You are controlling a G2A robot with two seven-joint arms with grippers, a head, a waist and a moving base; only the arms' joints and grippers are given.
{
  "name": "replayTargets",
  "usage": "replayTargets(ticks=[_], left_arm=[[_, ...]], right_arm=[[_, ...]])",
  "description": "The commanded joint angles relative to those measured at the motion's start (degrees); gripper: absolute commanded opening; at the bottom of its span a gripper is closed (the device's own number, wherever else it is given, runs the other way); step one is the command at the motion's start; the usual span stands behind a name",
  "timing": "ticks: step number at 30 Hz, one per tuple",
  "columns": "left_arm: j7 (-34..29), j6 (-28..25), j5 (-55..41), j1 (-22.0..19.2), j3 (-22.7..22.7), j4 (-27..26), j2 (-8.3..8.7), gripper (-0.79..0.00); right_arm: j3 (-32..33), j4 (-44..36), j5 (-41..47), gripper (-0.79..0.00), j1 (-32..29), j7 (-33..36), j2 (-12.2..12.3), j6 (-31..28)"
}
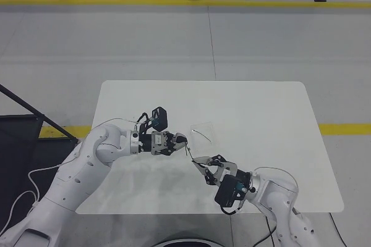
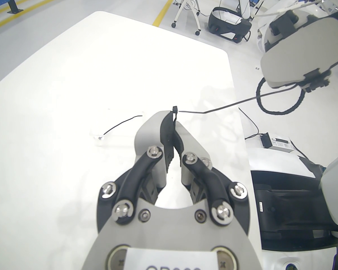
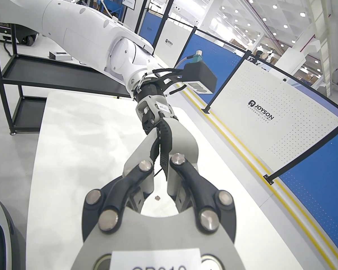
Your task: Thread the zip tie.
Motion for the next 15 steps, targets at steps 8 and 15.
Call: replayTargets(ticks=[8, 15], left_arm=[[0.0, 0.0, 0.0, 0.0, 0.0, 0.0, 0.00, -0.785], [0.0, 0.0, 0.0, 0.0, 0.0, 0.0, 0.00, -0.785]], right_arm=[[-0.4, -0.1, 0.7, -0.785, 0.1, 1.5, 0.3, 2.8], [-0.4, -0.3, 1.4, -0.785, -0.1, 1.6, 0.7, 3.9]])
